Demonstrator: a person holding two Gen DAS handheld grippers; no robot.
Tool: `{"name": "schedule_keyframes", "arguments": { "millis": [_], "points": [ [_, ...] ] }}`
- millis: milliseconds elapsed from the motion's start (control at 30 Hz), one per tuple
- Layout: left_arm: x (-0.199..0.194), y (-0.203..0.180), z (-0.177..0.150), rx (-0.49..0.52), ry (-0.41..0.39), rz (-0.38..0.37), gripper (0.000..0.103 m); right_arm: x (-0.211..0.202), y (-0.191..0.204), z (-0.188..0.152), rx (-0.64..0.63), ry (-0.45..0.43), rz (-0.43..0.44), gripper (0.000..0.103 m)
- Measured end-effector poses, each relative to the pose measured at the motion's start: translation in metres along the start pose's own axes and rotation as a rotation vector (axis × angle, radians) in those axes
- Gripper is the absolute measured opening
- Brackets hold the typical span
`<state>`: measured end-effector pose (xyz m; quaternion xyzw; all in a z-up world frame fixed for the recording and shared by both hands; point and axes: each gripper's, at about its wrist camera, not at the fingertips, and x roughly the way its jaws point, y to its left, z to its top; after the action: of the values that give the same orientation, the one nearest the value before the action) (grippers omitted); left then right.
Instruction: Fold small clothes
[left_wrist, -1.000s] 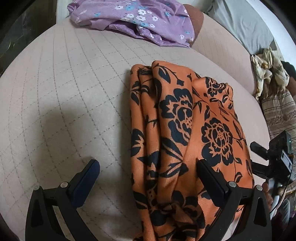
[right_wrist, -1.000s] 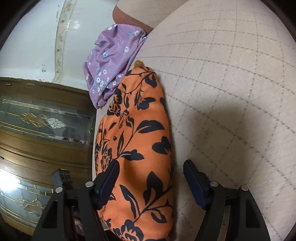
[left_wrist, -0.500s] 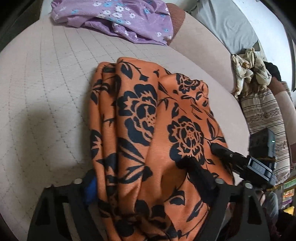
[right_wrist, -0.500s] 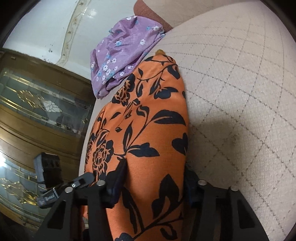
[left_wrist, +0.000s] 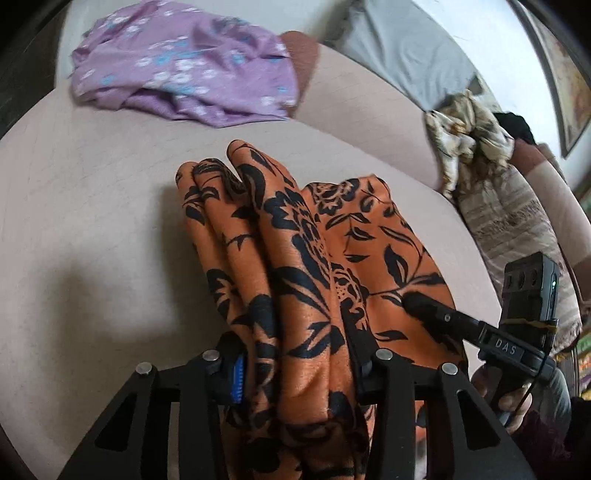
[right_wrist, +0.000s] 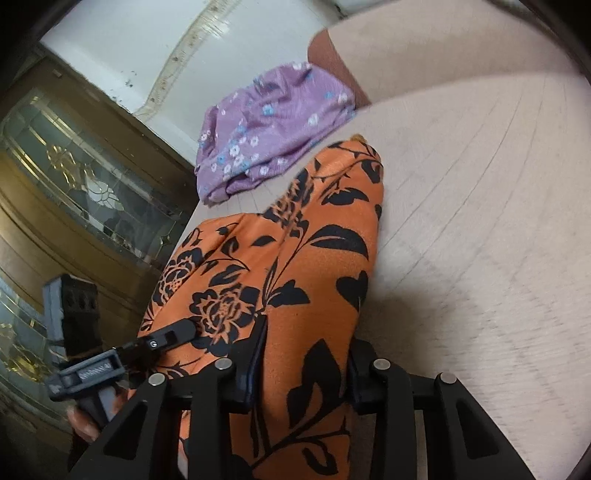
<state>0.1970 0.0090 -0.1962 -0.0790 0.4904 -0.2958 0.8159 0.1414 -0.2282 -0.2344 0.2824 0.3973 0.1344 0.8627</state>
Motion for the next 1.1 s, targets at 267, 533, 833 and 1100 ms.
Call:
{"name": "schedule_keyframes", "arguments": {
  "millis": [267, 533, 833, 1100],
  "points": [
    [0.032, -0.068, -0.025, 0.102, 0.08, -0.057, 0.043, -0.081, -0.055, -0.005, 0.096, -0.09, -0.048, 0.036],
    [0.032, -0.088, -0.044, 0.203, 0.054, 0.199, 0.069, -0.086, -0.111, -0.02, 0.256, 0.05, -0.131, 0.061],
    [0.008, -0.089, -0.082, 0.229, 0.021, 0.434, 0.079, -0.14, -0.029, -0.026, -0.031, -0.096, -0.127, 0.043],
    [-0.027, -0.118, -0.084, 0.304, -0.074, 0.556, 0.079, -0.112, 0.01, -0.069, -0.186, 0.049, -0.3, 0.038]
  ]
}}
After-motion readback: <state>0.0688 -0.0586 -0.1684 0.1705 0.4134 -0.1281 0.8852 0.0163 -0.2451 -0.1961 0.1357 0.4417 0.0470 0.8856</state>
